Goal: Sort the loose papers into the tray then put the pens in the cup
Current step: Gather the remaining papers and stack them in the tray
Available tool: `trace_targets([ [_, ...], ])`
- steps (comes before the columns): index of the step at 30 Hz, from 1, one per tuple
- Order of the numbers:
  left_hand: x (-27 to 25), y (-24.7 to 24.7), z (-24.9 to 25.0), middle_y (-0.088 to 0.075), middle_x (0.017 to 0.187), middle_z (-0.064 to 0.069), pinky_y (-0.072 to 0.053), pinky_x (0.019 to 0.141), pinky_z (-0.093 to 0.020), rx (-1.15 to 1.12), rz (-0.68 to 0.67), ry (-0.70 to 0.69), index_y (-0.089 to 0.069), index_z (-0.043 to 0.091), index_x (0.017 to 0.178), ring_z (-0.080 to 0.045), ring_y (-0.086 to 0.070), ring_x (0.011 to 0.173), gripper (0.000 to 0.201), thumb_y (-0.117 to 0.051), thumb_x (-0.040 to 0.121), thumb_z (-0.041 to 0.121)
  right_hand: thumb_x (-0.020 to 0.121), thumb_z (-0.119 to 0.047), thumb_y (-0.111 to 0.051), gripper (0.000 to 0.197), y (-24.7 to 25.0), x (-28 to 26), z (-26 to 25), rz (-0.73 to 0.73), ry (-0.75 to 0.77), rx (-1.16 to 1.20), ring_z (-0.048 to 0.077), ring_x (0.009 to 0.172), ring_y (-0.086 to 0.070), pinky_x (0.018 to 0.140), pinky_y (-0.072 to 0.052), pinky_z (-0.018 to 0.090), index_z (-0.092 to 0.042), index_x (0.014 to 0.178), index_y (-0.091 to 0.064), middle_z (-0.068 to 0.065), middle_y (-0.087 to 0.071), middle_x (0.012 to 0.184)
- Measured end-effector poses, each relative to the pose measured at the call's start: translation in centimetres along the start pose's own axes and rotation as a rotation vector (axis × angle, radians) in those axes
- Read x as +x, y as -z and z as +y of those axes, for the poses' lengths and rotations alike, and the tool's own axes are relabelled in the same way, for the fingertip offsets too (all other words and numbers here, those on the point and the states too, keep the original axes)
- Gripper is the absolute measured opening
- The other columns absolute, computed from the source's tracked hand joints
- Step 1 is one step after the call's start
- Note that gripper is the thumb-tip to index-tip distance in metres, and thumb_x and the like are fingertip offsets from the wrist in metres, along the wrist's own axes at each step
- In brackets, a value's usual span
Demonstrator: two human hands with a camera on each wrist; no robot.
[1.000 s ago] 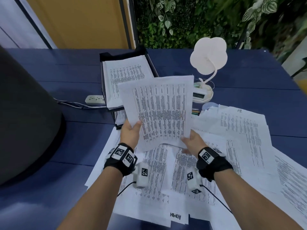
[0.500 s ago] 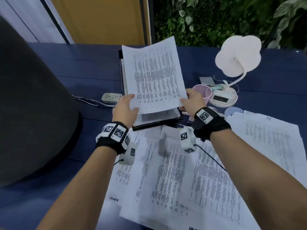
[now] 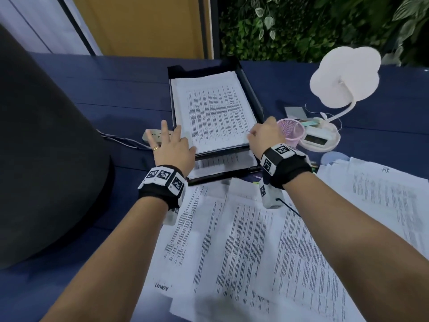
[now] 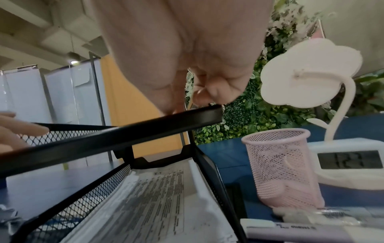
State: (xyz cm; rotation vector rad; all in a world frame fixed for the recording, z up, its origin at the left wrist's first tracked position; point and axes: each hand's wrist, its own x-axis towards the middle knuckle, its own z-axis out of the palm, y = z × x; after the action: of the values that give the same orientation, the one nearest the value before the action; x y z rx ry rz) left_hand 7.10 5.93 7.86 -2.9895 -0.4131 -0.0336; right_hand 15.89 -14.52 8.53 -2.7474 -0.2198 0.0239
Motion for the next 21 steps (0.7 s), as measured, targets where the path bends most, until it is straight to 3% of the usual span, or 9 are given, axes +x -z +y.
trace_targets([
  [2, -0.2, -0.2, 0.2, -0.026, 0.155, 0.001, 0.014, 0.107, -0.065, -0.076, 0.008, 0.02, -0.053, 0.018, 0.13, -0.031, 0.002, 0.147, 0.044, -0.032, 0.099, 0.04, 0.093, -0.024, -0.051, 0.025, 0.2, -0.7, 0.7, 0.019, 0.001, 0.106, 0.033, 0.095, -0.058, 0.087, -0.046, 0.034, -0.012, 0.109, -0.064, 0.014, -0.043, 0.12],
  [6, -2.0, -0.6, 1.9, -0.046, 0.141, 0.003, 0.008, 0.109, -0.065, -0.277, 0.102, 0.034, -0.058, 0.023, 0.119, -0.03, -0.011, 0.146, 0.03, -0.04, 0.097, 0.035, 0.091, -0.02, -0.052, 0.021, 0.5, -3.2, 3.2, 0.117, -0.055, 0.268, 0.03, 0.093, -0.057, 0.082, -0.044, 0.031, -0.015, 0.106, -0.065, 0.013, -0.048, 0.118],
  [9, -4.2, -1.0, 4.3, -0.042, 0.144, 0.003, 0.006, 0.11, -0.062, -0.334, 0.115, -0.04, -0.053, 0.024, 0.124, -0.026, -0.011, 0.146, 0.031, -0.046, 0.095, 0.031, 0.088, -0.014, -0.053, 0.02, 0.1, -5.7, 6.1, 0.094, -0.096, 0.295, 0.034, 0.098, -0.056, 0.088, -0.046, 0.033, -0.011, 0.102, -0.068, 0.018, -0.052, 0.115],
  [13, -7.1, -1.8, 8.0, -0.023, 0.155, -0.002, 0.007, 0.113, -0.056, -0.37, 0.057, -0.11, -0.041, 0.026, 0.137, -0.023, -0.008, 0.147, 0.047, -0.051, 0.092, 0.031, 0.087, -0.014, -0.056, 0.019, -1.3, -8.9, 10.8, 0.009, -0.187, 0.254, 0.033, 0.106, -0.055, 0.091, -0.044, 0.032, -0.012, 0.101, -0.069, 0.02, -0.055, 0.117],
  [16, -8.7, -2.4, 10.8, -0.019, 0.157, -0.003, 0.003, 0.115, -0.052, -0.36, -0.006, -0.21, -0.039, 0.024, 0.138, -0.022, -0.008, 0.147, 0.046, -0.049, 0.094, 0.031, 0.089, -0.02, -0.053, 0.022, -1.9, -11.4, 14.5, -0.112, -0.358, 0.203, 0.035, 0.107, -0.055, 0.093, -0.049, 0.039, -0.015, 0.107, -0.065, 0.017, -0.047, 0.122],
  [21, -10.7, -4.1, 15.0, -0.033, 0.148, -0.006, -0.027, 0.111, -0.039, -0.533, -0.271, -0.294, -0.041, 0.016, 0.139, -0.026, -0.032, 0.135, 0.046, -0.049, 0.095, 0.027, 0.093, -0.029, -0.048, 0.033, -1.3, -15.5, 20.4, -0.279, -0.571, 0.044, 0.036, 0.12, -0.045, 0.099, -0.045, 0.041, -0.019, 0.123, -0.054, 0.015, -0.042, 0.131],
])
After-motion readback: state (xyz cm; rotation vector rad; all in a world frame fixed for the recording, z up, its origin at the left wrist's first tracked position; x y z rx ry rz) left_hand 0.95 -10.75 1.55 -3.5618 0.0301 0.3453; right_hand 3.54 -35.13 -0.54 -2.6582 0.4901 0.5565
